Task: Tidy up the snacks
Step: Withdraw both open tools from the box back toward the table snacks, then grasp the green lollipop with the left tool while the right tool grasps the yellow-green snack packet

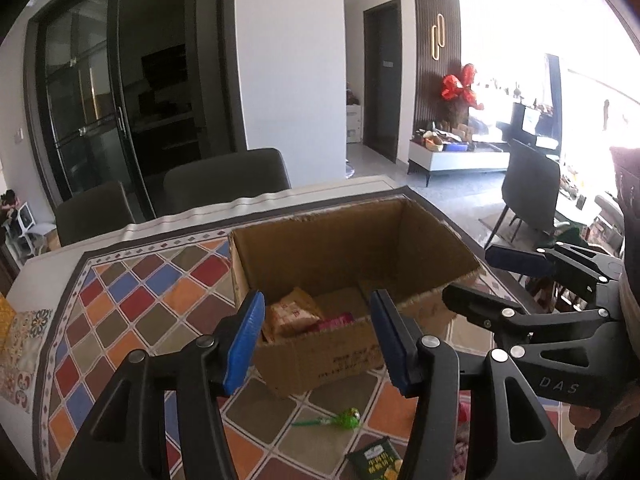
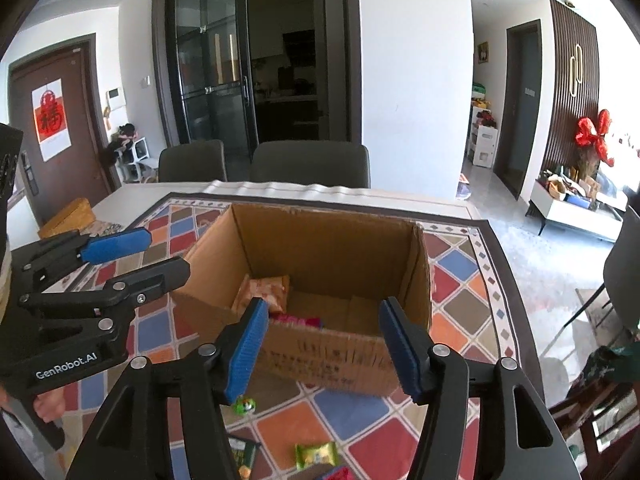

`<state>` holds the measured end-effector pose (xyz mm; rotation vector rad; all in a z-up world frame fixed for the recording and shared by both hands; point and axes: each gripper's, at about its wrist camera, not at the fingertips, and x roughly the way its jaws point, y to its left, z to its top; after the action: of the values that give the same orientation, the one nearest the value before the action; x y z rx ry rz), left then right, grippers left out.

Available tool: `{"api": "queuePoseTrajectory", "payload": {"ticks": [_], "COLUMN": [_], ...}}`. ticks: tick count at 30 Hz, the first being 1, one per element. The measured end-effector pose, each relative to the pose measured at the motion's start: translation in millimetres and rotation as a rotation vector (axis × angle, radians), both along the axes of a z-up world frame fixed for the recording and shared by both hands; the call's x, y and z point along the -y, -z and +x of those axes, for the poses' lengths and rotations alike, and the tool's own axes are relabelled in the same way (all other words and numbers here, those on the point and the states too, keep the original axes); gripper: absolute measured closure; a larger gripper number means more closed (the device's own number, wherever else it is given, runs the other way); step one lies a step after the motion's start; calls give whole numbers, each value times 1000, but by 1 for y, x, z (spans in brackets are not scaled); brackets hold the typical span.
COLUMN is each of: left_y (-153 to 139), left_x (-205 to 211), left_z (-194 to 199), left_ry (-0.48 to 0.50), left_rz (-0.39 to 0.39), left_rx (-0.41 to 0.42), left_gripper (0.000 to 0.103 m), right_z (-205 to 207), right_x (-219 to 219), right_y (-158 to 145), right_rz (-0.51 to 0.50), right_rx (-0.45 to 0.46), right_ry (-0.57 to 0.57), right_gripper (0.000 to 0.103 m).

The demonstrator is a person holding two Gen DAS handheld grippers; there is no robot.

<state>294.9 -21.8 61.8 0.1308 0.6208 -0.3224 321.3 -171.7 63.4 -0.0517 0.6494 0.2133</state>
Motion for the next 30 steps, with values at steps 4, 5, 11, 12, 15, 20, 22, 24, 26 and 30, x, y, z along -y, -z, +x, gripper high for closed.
{"api": "queuePoseTrajectory", "payload": {"ticks": [4,5,11,12,15,20,22,24,26,30], "left_y": [8,10,27,30,40,58,64,70,76,87], "left_x": [0,1,3,4,5,9,10,12,14,17], "left_z": [-9,-11,-21,-22,-25,-30,-31,-33,-35,-38], "left_ry": [23,28,58,63,80,105,112,122,130,146], "left_rz": [11,18,46,49,62,77,85,99,114,136], "left_rx": [-8,-10,-40,-46,-69,-114,-128,-138,-149,-174], "left_gripper": [48,47,46,46,46,45,45,45,44,43], "right_z": [-10,-12,-20,-20,-23,-28,-28,-30,-31,-34], "right_x": [-1,-1,-2,-2,-2,-2,-2,-2,0,1], "right_y": [8,11,27,30,39,57,65,73,79,94], "right_rz": [5,7,2,2,-3,-7,-6,-9,-13,-22], "right_rx": [-15,-24,-68,-78,-104,-155,-179,-202,-222,-263], "right_ry": [-6,-8,-9,-10,-9,-12,-14,-11,-9,-4], "right_gripper": [40,40,40,40,40,40,40,40,40,40]}}
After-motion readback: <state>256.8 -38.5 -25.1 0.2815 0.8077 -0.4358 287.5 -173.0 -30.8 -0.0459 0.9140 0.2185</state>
